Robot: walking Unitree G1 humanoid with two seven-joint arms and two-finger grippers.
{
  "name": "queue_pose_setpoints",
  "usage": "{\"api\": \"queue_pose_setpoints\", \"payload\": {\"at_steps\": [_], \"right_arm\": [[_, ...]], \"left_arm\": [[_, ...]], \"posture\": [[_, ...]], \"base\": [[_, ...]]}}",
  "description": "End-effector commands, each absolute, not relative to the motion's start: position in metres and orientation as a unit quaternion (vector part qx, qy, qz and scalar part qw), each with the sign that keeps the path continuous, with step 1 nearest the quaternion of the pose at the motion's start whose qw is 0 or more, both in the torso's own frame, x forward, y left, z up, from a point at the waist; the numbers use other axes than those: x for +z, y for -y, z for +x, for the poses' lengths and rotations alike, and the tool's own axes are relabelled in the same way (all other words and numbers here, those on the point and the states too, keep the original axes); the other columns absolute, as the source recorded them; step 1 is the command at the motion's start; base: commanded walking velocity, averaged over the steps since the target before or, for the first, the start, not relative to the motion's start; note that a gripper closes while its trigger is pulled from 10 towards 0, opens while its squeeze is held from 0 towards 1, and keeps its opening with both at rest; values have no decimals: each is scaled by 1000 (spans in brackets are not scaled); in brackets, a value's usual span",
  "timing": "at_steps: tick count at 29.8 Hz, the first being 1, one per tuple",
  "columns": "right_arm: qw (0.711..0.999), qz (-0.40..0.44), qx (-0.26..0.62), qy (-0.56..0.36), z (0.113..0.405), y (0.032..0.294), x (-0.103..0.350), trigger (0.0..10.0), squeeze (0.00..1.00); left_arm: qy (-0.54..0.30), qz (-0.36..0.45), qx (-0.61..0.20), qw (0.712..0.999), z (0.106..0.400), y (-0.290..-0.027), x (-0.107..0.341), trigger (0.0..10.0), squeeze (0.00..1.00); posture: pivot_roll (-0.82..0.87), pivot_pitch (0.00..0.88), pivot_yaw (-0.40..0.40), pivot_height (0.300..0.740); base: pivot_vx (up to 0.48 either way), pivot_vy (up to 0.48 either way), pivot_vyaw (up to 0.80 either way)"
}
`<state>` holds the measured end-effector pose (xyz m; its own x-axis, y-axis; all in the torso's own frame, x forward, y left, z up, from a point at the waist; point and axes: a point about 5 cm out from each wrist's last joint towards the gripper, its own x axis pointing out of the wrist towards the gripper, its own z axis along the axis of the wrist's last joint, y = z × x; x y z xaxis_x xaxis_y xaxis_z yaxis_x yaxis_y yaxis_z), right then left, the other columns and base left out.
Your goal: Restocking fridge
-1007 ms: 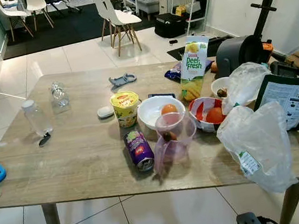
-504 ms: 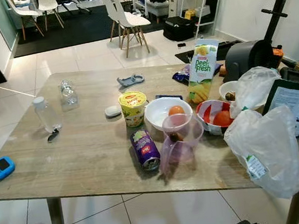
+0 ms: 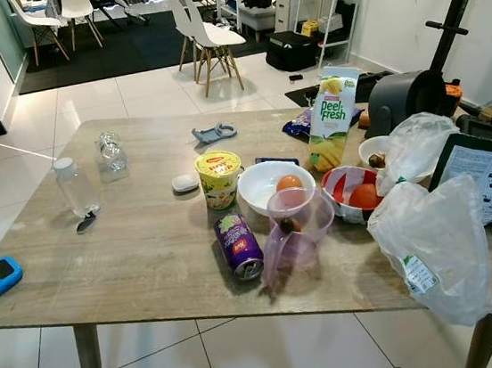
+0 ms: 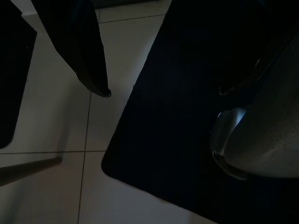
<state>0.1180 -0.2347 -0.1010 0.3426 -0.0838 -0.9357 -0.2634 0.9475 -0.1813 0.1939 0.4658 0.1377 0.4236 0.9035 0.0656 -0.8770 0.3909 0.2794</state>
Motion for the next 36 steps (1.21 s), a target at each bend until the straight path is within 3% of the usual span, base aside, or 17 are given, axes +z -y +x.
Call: {"api": "queue_pose_setpoints", "payload": {"at_steps": [1, 7, 11, 19, 27, 36], "right_arm": [[802, -149, 55, -576, 116, 234, -102, 10000, 0], [799, -149, 57, -579, 112, 234, -103, 10000, 0], [800, -149, 60, -578, 114, 232, -103, 10000, 0], [799, -152, 63, -579, 113, 230, -104, 10000, 0], [794, -151, 64, -585, 106, 229, -106, 10000, 0], [795, -149, 60, -585, 106, 229, -106, 10000, 0]], "left_arm": [[-38, 152, 535, 830, 194, -469, 146, 10000, 0], [76, 153, 464, 869, 231, -458, 199, 10000, 0], [144, 157, 327, 921, 273, -426, 230, 10000, 0], [178, 158, 96, 966, 321, -358, 248, 10000, 0], [157, 211, -71, 962, 338, -315, 253, 10000, 0], [100, 287, -232, 924, 346, -280, 250, 10000, 0]], "posture": [[146, 0, 9, 740], [142, 0, 11, 740], [141, 0, 11, 740], [120, 0, 18, 740], [119, 0, 23, 740], [114, 0, 34, 740]], "base": [[0, 0, 0], [0, 0, 0], [0, 0, 0], [0, 0, 0], [0, 0, 0], [0, 0, 0]]}}
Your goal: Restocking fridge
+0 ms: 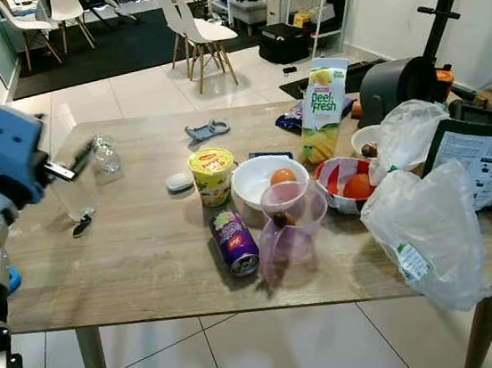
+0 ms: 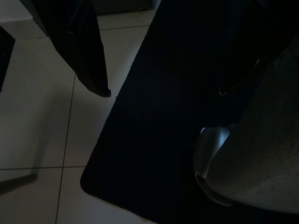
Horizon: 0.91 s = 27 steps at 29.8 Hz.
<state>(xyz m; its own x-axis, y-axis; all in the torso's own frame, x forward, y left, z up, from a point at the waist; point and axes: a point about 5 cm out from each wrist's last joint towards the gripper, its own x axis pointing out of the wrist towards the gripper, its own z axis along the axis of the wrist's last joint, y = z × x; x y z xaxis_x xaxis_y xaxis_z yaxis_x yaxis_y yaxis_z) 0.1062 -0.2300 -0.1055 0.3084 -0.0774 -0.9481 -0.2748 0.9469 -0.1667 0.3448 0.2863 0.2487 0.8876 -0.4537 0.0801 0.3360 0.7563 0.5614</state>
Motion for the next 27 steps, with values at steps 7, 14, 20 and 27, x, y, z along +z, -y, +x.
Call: {"api": "queue_pose_setpoints", "payload": {"at_steps": [7, 14, 20, 27], "right_arm": [[804, -134, -2, -579, 109, 243, -102, 10000, 0], [837, -54, -80, -538, 125, 259, -92, 10000, 0], [854, 35, -200, -479, 134, 293, -76, 10000, 0], [888, 166, -143, -404, 142, 300, -66, 10000, 0]], "left_arm": [[62, 303, -310, 899, 341, -261, 234, 10000, 0], [7, 295, -380, 877, 328, -253, 210, 10000, 0], [-33, 261, -417, 870, 315, -252, 189, 10000, 0], [-43, 246, -426, 870, 308, -247, 182, 10000, 0]], "posture": [[112, 0, 35, 740], [114, 0, 26, 740], [106, 0, 23, 740], [102, 0, 16, 740]], "base": [[0, 0, 0], [0, 0, 0], [0, 0, 0], [0, 0, 0]]}}
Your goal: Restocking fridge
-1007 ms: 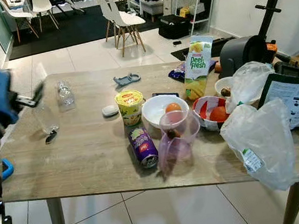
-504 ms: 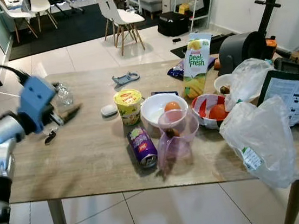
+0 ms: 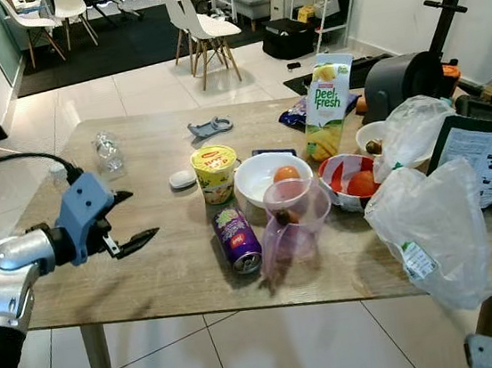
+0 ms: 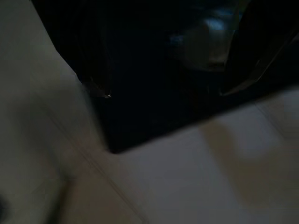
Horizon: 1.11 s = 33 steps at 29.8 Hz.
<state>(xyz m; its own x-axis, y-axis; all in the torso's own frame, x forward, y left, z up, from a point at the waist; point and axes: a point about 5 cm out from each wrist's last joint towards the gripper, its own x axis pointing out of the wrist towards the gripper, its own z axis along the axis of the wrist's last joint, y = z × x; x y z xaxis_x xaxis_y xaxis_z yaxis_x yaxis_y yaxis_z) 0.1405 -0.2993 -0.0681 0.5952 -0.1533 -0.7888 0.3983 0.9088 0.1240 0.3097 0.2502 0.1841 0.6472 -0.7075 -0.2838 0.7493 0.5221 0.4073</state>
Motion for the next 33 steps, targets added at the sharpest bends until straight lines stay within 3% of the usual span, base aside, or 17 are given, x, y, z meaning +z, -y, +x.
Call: {"api": "queue_pose_setpoints", "payload": {"at_steps": [1, 8, 13, 26, 33], "right_arm": [[893, 178, -102, -400, 142, 298, -64, 10000, 0], [898, 226, 36, -377, 141, 296, -55, 10000, 0], [876, 246, 243, -337, 143, 292, -32, 10000, 0], [863, 218, 403, -213, 185, 292, 36, 10000, 0], [859, 202, 436, -176, 196, 288, 58, 10000, 0]], "left_arm": [[-46, 246, -424, 870, 307, -248, 180, 10000, 0], [-59, 245, -409, 877, 306, -253, 175, 10000, 0], [-57, 214, -392, 893, 305, -253, 166, 10000, 0], [-90, 156, -386, 905, 294, -251, 131, 10000, 0], [-97, 147, -384, 906, 293, -249, 123, 10000, 0]], "posture": [[102, 0, 15, 740], [98, 0, 13, 740], [92, 0, 15, 740], [91, 2, 15, 740], [90, 3, 14, 740]], "base": [[0, 0, 0], [0, 0, 0], [0, 0, 0], [0, 0, 0], [0, 0, 0]]}}
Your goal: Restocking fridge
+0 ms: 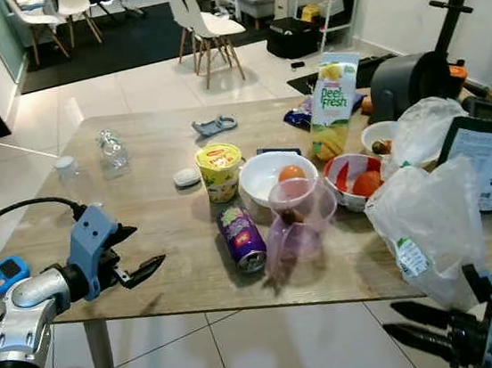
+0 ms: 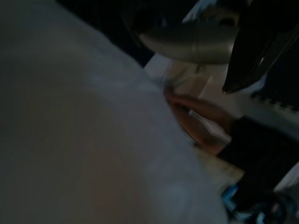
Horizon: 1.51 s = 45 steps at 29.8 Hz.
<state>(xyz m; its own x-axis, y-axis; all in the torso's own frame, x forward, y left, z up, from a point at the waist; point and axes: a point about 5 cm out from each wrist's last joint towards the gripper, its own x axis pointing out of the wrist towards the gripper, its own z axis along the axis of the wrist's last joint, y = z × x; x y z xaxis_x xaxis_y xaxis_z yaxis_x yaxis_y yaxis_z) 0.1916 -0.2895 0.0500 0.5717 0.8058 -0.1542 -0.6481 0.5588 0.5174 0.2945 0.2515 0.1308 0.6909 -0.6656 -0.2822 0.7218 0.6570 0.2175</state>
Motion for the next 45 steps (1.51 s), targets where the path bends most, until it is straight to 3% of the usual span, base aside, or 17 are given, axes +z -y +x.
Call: {"api": "queue_pose_setpoints", "payload": {"at_steps": [1, 7, 13, 18, 23, 27, 35, 45], "right_arm": [[859, 202, 436, -176, 196, 288, 58, 10000, 0], [856, 171, 441, -207, 194, 293, 67, 10000, 0], [878, 158, 388, -233, 187, 316, 66, 10000, 0], [893, 157, 363, -215, 184, 330, 76, 10000, 0], [912, 140, 363, -127, 192, 342, 117, 10000, 0], [915, 118, 358, -146, 192, 346, 118, 10000, 0], [916, 113, 367, -114, 194, 345, 131, 10000, 0], [892, 46, 450, 25, 215, 312, 200, 10000, 0]], "left_arm": [[-97, 147, -384, 906, 293, -249, 123, 10000, 0], [-86, 149, -394, 903, 292, -251, 133, 10000, 0], [-64, 156, -404, 899, 292, -248, 146, 10000, 0], [-52, 162, -412, 895, 293, -245, 154, 10000, 0], [-34, 171, -427, 887, 293, -240, 167, 10000, 0], [-31, 174, -429, 886, 293, -237, 170, 10000, 0], [-32, 174, -433, 884, 292, -236, 169, 10000, 0], [-20, 174, -444, 879, 290, -232, 181, 10000, 0]], "posture": [[90, 3, 14, 740], [93, 5, 9, 740], [94, 3, 2, 740], [93, 2, 1, 740], [91, 0, 4, 740], [93, 0, 1, 740], [94, 0, 0, 740], [93, 0, 10, 740]], "base": [[0, 0, 0], [0, 0, 0], [0, 0, 0], [0, 0, 0], [0, 0, 0], [0, 0, 0], [0, 0, 0], [0, 0, 0]]}}
